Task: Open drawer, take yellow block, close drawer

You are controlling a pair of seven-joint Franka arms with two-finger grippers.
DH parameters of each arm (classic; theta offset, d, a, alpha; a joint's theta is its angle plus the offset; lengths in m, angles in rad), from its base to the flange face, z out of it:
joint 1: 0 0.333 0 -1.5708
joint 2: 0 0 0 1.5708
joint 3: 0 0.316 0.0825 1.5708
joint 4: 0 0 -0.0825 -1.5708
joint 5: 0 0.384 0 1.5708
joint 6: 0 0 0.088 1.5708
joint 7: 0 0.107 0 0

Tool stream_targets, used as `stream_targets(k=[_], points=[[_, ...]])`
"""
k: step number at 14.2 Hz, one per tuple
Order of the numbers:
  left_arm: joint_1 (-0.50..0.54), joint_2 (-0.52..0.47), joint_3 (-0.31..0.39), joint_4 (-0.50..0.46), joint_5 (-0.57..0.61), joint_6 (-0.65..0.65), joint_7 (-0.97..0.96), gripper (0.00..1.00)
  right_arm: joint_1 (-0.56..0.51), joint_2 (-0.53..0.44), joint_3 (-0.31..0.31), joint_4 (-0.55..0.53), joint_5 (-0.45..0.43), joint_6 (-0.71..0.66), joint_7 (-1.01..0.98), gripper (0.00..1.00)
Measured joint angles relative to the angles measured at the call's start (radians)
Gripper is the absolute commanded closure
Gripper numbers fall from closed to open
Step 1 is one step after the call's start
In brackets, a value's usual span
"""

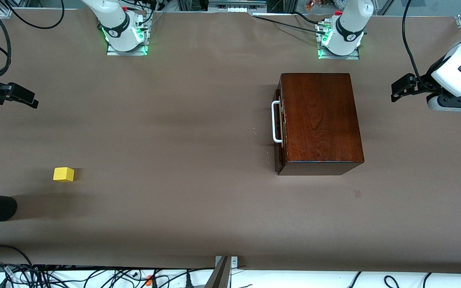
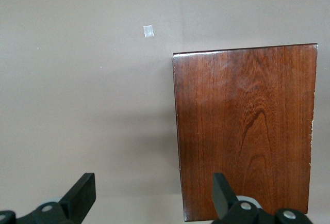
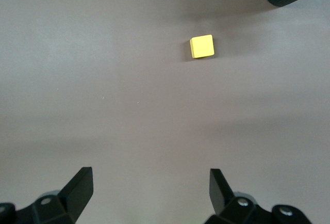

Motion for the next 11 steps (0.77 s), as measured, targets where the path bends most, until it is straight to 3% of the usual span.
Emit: stream_targets(k=[11], points=[[0.0,0.002,-0.002,0.009,0.0,0.0,0.0,0.0,0.0,0.001,0.0,0.0,0.0,0.0,0.0,0.0]])
